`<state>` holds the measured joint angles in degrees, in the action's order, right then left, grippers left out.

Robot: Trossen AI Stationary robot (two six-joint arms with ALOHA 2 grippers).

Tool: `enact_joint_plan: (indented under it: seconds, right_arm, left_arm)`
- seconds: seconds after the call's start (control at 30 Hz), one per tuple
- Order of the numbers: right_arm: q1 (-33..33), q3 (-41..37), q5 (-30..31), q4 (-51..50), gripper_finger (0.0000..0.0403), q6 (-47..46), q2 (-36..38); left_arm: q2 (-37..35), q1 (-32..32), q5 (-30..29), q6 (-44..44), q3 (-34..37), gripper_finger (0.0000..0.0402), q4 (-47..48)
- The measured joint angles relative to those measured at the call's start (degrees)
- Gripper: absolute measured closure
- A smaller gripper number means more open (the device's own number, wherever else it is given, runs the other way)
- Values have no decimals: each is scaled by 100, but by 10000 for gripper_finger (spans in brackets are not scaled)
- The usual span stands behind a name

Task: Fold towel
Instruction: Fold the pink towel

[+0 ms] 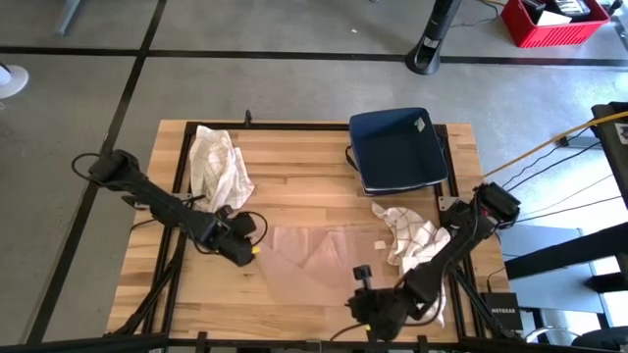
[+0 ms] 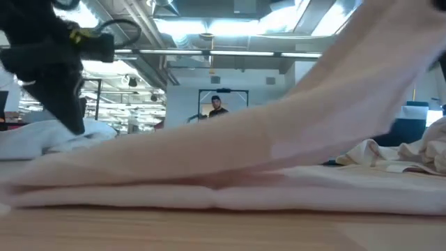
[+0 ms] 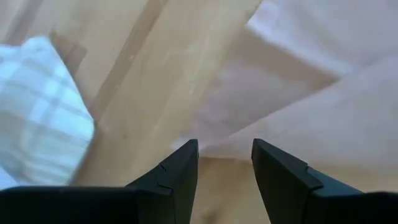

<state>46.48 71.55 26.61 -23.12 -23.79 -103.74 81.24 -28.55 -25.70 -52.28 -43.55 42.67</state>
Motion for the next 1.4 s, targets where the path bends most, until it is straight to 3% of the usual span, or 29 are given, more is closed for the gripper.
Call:
enact_joint_plan:
  seconds: [0.13,0.3,0.6,1.2,1.3,1.4]
  right_arm:
    - [133,0,5,-265,400,-296,0]
    - [195,0,-50,-436,401,-546,0]
    - [192,0,-10,-395,401,-594,0]
    - [188,0,-6,-394,402,-595,0]
    - [189,0,12,-395,402,-595,0]
    - [190,0,98,-395,402,-593,0]
  left_arm:
    - [29,13,389,1401,85,259,-14]
    - [29,1,416,2595,85,259,-180]
    - [154,53,341,3776,218,259,-679]
    - [305,84,861,3966,511,264,-949]
    - [303,82,885,3720,513,296,-961]
    - [307,82,874,3592,465,358,-1022]
